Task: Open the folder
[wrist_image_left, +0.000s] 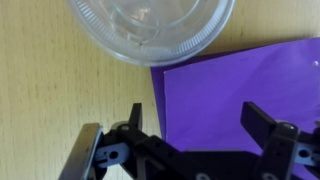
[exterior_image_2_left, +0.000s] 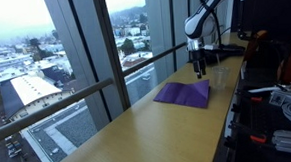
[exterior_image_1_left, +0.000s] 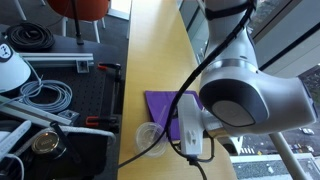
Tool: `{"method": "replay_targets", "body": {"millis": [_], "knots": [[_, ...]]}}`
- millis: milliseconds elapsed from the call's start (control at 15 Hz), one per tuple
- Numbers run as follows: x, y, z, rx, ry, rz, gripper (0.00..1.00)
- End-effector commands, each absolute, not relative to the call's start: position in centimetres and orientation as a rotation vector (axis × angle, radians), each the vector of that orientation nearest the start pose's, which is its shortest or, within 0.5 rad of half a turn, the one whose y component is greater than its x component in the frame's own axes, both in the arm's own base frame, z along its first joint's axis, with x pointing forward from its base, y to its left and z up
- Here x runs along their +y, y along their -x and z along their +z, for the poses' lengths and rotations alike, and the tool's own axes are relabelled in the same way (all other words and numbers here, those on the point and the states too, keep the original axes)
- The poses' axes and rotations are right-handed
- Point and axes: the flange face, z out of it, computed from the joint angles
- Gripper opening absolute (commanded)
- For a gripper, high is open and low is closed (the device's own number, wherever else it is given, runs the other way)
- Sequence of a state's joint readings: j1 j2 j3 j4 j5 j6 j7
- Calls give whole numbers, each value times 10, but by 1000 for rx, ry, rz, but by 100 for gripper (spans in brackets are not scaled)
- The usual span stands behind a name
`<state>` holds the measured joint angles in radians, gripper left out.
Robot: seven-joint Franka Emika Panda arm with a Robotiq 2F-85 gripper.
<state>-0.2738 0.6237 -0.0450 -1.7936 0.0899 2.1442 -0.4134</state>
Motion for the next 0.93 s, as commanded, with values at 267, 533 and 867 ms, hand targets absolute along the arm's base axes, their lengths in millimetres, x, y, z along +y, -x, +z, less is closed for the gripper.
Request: {"method": "replay_targets", "body": {"millis": [267,533,867], "knots": [[-196,-612,161,-66,2946,364,100],[-190,-620,156,-67,2919,376,100],[-189,-625,153,-36,2855,438,100]]}}
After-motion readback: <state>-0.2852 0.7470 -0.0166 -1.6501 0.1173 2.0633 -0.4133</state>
